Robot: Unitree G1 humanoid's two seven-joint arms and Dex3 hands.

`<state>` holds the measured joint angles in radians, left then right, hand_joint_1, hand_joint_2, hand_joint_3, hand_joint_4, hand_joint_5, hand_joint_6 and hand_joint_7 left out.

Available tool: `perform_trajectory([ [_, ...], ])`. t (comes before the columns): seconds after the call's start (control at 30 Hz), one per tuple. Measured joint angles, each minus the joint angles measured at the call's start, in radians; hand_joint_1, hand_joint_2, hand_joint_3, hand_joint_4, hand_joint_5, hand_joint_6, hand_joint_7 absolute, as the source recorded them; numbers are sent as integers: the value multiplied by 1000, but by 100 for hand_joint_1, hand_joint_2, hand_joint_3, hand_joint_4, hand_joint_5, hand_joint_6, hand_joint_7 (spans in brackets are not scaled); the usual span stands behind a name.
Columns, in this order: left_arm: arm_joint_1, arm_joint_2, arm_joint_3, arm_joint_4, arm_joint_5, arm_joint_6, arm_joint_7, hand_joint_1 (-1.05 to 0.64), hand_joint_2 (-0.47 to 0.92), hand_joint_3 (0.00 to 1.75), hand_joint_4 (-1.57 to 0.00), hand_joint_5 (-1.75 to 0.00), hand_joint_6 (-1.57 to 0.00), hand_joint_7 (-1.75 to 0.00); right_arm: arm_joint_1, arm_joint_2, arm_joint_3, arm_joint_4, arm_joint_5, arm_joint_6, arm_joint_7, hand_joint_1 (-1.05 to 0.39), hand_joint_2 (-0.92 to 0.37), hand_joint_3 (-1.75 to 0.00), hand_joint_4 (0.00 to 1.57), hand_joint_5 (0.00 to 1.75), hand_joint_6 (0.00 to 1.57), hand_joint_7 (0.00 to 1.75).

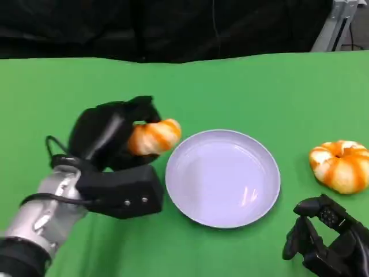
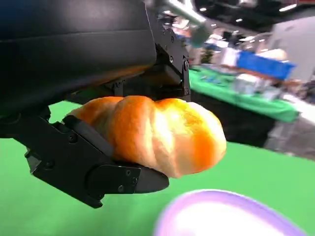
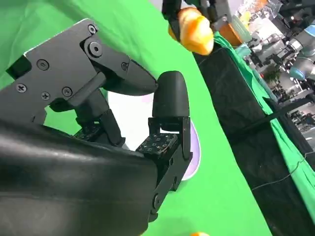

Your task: Grasp the bread from the table and place it into the plate.

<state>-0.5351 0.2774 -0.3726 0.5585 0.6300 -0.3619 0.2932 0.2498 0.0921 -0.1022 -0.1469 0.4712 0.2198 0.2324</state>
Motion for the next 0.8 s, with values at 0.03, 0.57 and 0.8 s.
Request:
perform_trajectory([
  [0.03,0,-10,-9,-11,8,4,-8,-8,74,72,-72,-175,-68,-161,0,0,0,0,0,0,0,-16,-53,-106,84,173,84,140],
  [0.57,-33,-139,-138,46,105,-9,-11,-10,81,52,-74,-175,-73,-152,-7,8,5,6,-13,-15,-3,-16,-53,-108,84,172,82,140],
  [0.8,-96,-203,-165,182,120,-33,20,-9,86,40,-72,-175,-72,-149,-6,12,7,5,-20,-22,-6,-17,-51,-108,83,173,81,141],
])
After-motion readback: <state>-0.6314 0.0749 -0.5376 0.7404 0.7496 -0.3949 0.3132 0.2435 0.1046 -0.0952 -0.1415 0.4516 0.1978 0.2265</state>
